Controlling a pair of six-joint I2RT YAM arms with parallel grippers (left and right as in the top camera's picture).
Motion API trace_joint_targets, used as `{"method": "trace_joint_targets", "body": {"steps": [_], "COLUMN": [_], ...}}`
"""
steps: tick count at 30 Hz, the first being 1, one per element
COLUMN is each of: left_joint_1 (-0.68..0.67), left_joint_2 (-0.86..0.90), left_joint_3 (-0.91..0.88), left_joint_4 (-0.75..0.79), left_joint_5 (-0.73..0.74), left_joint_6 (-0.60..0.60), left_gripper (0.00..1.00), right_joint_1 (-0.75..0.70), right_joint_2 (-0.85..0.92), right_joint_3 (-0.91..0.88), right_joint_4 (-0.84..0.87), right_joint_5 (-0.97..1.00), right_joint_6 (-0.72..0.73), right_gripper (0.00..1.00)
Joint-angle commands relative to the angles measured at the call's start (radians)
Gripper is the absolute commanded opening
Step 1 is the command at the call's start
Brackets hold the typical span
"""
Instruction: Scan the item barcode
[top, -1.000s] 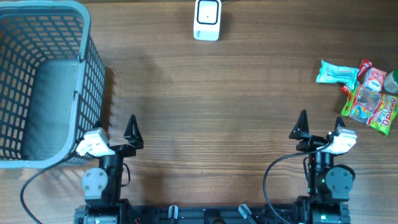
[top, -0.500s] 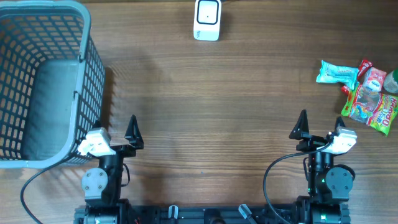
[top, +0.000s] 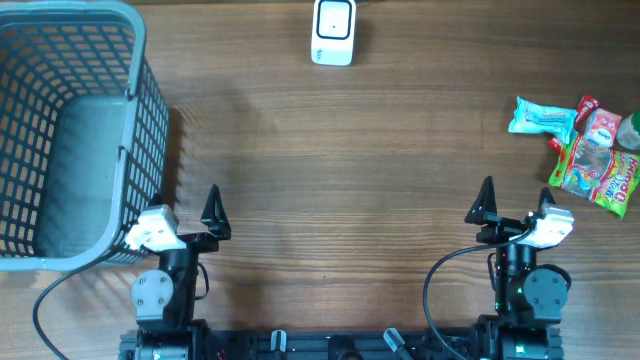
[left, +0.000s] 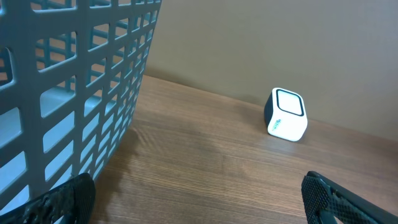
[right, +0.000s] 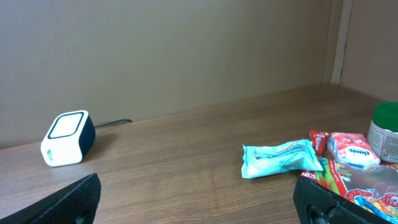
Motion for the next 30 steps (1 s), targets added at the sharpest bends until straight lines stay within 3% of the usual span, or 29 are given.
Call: {"method": "trace_joint_targets", "body": {"steps": [1,19,24,30], "left_joint_1": [0.004,0.004,0.004,0.004], "left_joint_2": [-0.011,-0.009,-0.009,-0.009], "left_joint_3": [-0.01,-0.01,-0.01,-0.01], "left_joint_4": [0.003,0.004,0.004,0.004], "left_joint_5": [0.012,0.012,0.012,0.012], "left_joint_6": [0.02,0.02,0.02,0.02], "left_gripper": [1.0,1.0,1.0,1.0], "right_joint_1": [0.004,0.004,0.004,0.004], "right_joint_2": [-0.011,-0.011,0.003,0.006], "right_joint_3": [-0.001,-0.001,-0.001,-0.001], "right_joint_4": [0.005,0.006,0.001,-0.001], "right_joint_5": [-0.011,-0.01,-0.079,-0.087], "right_joint_6": [-0.02,-0.024,-0.323,-0.332], "right_gripper": [1.0,1.0,1.0,1.0]}}
